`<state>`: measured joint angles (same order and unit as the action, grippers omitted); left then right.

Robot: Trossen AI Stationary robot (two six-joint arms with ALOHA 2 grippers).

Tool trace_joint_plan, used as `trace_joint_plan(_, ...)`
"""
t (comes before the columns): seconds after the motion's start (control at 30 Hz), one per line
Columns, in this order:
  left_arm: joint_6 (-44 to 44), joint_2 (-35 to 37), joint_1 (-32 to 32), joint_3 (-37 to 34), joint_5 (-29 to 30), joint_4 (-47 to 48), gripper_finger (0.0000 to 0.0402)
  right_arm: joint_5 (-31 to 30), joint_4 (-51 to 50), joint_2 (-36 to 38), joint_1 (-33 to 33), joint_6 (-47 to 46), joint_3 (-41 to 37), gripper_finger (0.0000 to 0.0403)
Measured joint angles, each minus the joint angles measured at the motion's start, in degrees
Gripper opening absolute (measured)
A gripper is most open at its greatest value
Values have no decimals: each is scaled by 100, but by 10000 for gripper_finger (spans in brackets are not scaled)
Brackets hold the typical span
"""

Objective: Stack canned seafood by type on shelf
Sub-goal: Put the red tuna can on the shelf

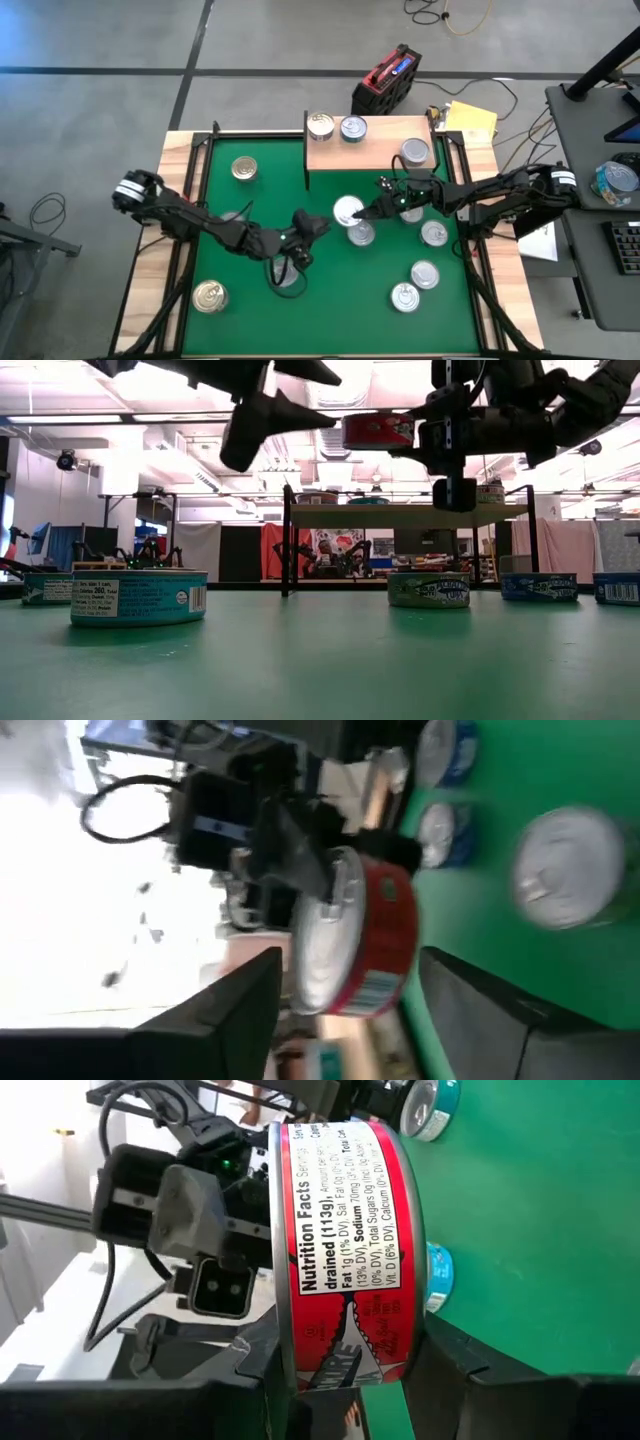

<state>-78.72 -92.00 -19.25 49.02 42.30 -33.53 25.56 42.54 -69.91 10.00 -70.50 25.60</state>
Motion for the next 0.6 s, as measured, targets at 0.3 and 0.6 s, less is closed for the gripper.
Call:
trace_joint_plan(0.3, -1218, -554, 128, 2, 352, -947, 227, -4, 13, -2, 1, 46, 76, 132)
trace_joint_plan(0.6, -1856, -884, 252, -3, 256, -1592, 227, -7, 15, -2, 0, 49, 90, 132)
